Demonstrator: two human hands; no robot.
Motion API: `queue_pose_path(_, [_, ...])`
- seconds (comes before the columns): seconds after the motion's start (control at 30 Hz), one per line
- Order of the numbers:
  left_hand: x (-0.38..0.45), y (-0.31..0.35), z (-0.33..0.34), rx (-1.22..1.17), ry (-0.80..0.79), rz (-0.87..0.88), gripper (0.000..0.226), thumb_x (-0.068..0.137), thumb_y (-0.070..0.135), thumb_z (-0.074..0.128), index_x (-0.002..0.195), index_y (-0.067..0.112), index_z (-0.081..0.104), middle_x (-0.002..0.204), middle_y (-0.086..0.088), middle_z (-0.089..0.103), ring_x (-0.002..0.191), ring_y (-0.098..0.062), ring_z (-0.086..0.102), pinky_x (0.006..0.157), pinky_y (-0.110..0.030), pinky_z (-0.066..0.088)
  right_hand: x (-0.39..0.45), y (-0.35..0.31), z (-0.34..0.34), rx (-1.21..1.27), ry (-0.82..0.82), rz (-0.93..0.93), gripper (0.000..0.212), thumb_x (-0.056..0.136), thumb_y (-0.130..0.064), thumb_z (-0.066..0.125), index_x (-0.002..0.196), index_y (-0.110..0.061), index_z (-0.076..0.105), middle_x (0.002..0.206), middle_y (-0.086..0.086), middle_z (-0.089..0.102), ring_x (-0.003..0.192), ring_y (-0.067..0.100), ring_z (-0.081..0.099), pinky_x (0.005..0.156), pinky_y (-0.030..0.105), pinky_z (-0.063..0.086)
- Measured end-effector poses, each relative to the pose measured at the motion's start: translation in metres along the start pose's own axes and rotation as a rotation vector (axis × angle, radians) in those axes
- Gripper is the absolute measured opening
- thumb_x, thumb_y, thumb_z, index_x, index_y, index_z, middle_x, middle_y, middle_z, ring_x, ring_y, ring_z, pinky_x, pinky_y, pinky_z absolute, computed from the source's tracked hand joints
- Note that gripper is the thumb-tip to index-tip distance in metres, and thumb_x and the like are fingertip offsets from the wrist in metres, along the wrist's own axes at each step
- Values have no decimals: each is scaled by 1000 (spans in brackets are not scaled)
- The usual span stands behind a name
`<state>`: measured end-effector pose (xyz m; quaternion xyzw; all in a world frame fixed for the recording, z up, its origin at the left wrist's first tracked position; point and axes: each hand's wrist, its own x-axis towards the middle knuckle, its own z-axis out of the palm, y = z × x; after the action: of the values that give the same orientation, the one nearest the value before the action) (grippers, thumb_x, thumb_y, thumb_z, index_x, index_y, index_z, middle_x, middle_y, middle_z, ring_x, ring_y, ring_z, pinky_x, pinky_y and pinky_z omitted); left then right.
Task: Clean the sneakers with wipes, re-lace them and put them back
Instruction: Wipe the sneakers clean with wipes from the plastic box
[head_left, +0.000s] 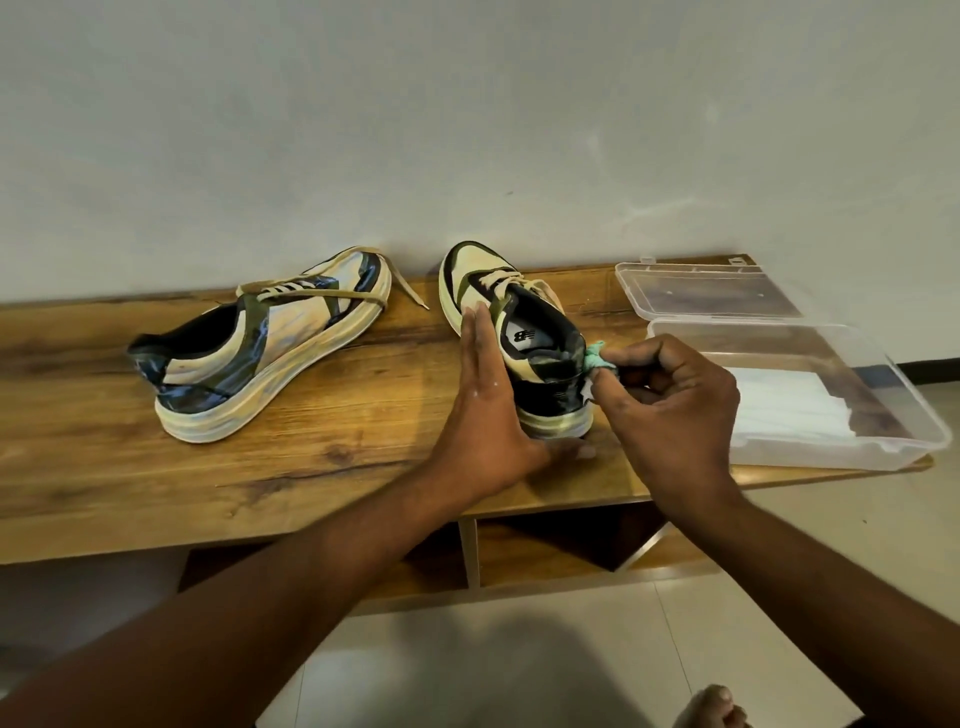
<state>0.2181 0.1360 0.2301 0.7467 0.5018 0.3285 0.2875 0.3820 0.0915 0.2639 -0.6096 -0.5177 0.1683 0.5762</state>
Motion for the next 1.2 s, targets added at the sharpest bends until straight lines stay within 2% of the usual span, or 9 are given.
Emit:
queue_pose_path(0.1, [-1,4,7,-68,76,-42,162,60,56,97,163,16,-22,174,-3,-17,162,-19,-10,129,-29,12,-11,-4,1,-1,1,4,20,85,-7,84,99,-19,76,95,-11,75,85,1,74,72,14,59])
queue_pose_path(0.17, [0,4,8,-62,65,-42,154,67,45,96,164,17,-21,174,-2,-18,160,-13,-13,125,-15,7,-20,-6,-1,-33,-22,-54,21,85,-6,84,101,-17,76,96,-11,75,87,2,74,72,14,59])
queue_pose_path(0.23, [0,2,8,-53,46,-31,139,78,20,89,164,18,-20,174,-2,-20,152,-1,-15,106,6,-1,-28,-9,-2,-83,-76,-160,22,84,-4,84,101,-14,76,97,-8,74,89,4,74,75,16,59])
queue_pose_path(0.27, [0,1,8,-54,37,-32,135,80,13,86,164,18,-19,174,-2,-20,148,1,-14,101,9,-2,-30,-9,-2,-99,-98,-205,22,83,-3,84,101,-13,76,98,-7,74,90,5,73,75,17,59])
queue_pose_path(0.47, [2,-5,12,-77,81,9,160,58,53,98,165,16,-16,174,-6,-16,161,-13,-10,110,5,-1,-3,2,0,-30,90,-53,18,82,-3,83,95,-13,76,91,-9,76,78,4,74,73,30,64])
queue_pose_path(0.73, [1,-8,13,-65,83,31,151,64,49,95,165,12,-11,174,-7,-16,155,-5,-15,108,6,-3,-8,-8,1,-42,-67,-343,18,82,-1,81,96,-7,73,94,-1,72,84,14,71,70,26,59])
queue_pose_path(0.9, [1,-8,15,-63,104,26,159,58,51,99,166,15,-12,175,-4,-14,155,2,-16,111,5,0,10,1,2,-45,42,-132,18,80,-3,81,94,-12,76,88,-8,74,76,9,72,68,36,62])
queue_pose_path(1.07, [1,-9,15,-76,106,45,151,61,56,90,165,6,-7,175,-10,-13,157,-7,-12,111,4,0,-4,-8,4,-31,-75,-356,18,81,0,82,95,-7,73,94,-1,72,83,16,71,70,28,60])
queue_pose_path(1.2, [1,-8,17,-72,113,32,157,59,48,99,166,13,-11,175,-6,-13,160,-9,-9,112,4,1,13,-4,1,-19,-9,-213,17,79,0,81,90,-11,75,88,-6,74,77,13,72,67,35,62])
